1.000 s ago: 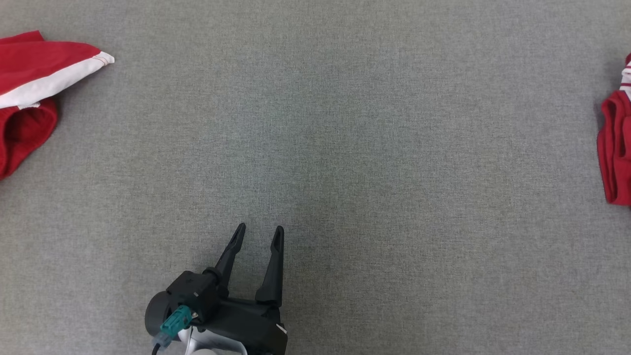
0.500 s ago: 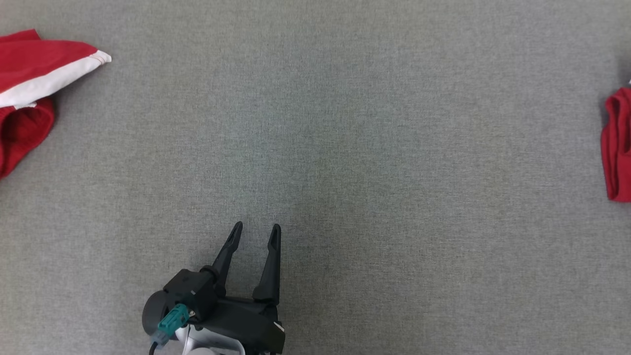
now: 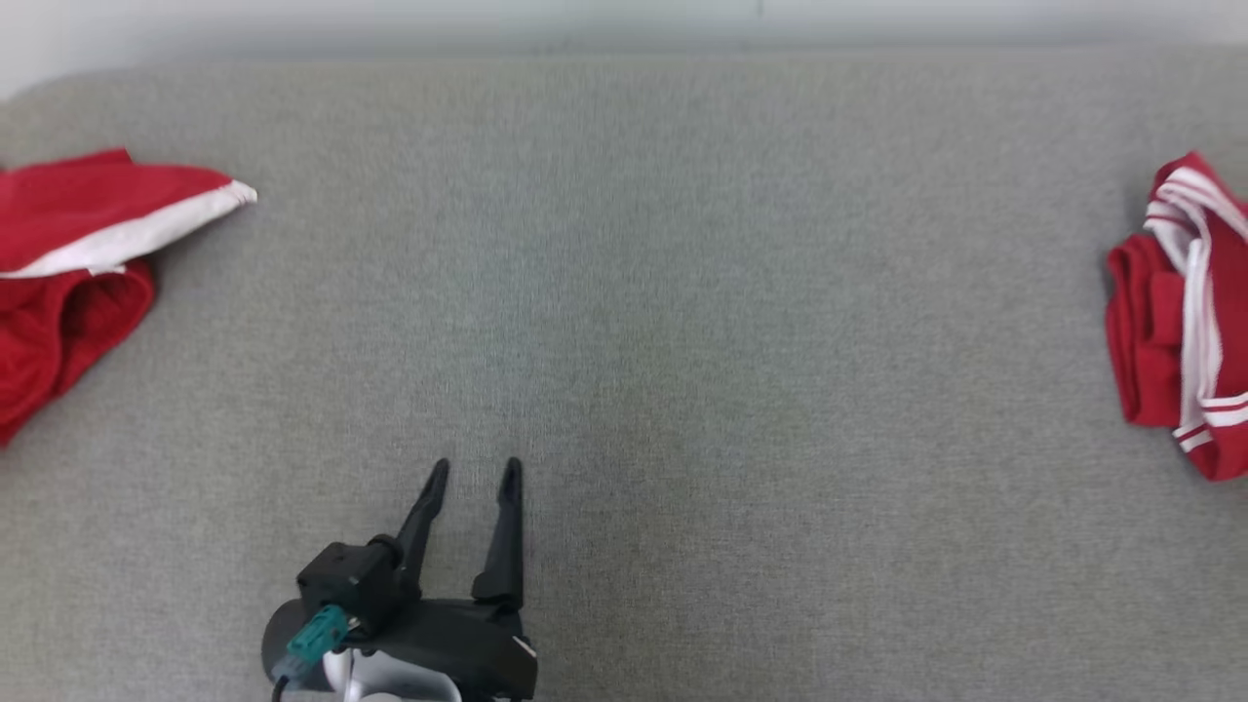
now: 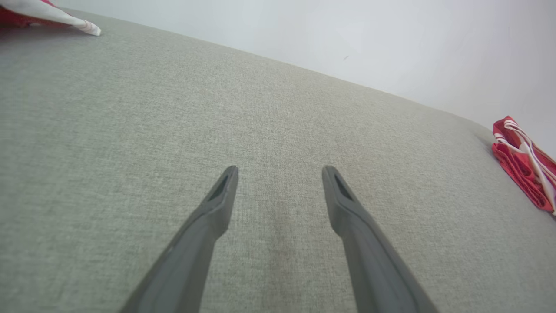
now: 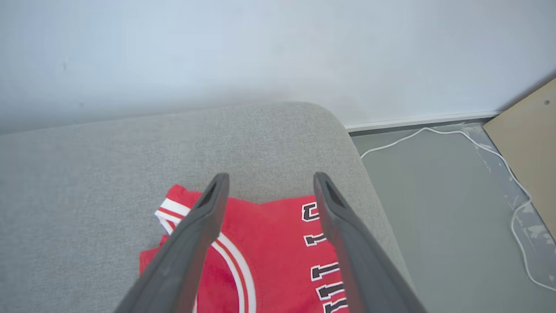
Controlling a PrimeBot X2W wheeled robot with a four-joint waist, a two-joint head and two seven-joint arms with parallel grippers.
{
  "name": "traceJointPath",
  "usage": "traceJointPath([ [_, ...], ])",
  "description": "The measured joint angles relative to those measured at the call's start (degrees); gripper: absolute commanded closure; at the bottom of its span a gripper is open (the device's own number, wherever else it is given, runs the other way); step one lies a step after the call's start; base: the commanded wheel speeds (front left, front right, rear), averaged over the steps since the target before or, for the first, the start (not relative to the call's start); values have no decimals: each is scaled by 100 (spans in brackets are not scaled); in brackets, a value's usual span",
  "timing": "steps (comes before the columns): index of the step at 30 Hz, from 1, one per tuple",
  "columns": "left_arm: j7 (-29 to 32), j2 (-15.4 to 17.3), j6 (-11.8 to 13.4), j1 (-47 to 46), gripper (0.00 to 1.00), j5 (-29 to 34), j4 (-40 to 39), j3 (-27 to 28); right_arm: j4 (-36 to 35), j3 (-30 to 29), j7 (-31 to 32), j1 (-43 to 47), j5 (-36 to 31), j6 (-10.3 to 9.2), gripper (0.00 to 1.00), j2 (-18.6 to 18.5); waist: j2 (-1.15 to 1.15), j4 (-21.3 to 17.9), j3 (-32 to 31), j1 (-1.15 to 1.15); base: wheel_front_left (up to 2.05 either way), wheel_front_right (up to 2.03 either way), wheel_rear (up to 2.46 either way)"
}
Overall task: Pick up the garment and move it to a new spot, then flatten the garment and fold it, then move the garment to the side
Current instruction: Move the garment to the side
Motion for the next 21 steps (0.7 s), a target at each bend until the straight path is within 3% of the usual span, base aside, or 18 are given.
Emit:
traceJointPath([
  [6, -48, 110, 0, 318, 0, -49, 60, 281, -192, -129, -860, 424, 107, 254, 0, 257, 0, -52, -473, -1, 0, 0, 0],
  [12, -91, 236, 0, 686, 0, -60, 75, 520, -644, -247, -1788, 968, 189, 304, 0, 795, -1, -133, -966, -1, 0, 0, 0],
  [16, -99, 320, 0, 922, 0, -65, 45, 668, -1079, -263, -2368, 1555, 203, 243, 0, 864, -1, -202, -1296, -1, 0, 0, 0],
  [21, -123, 328, 0, 1171, 0, -65, -127, 800, -1768, -259, -3054, 2542, 163, -56, 0, 778, -1, -284, -1677, 0, 0, 0, 0],
])
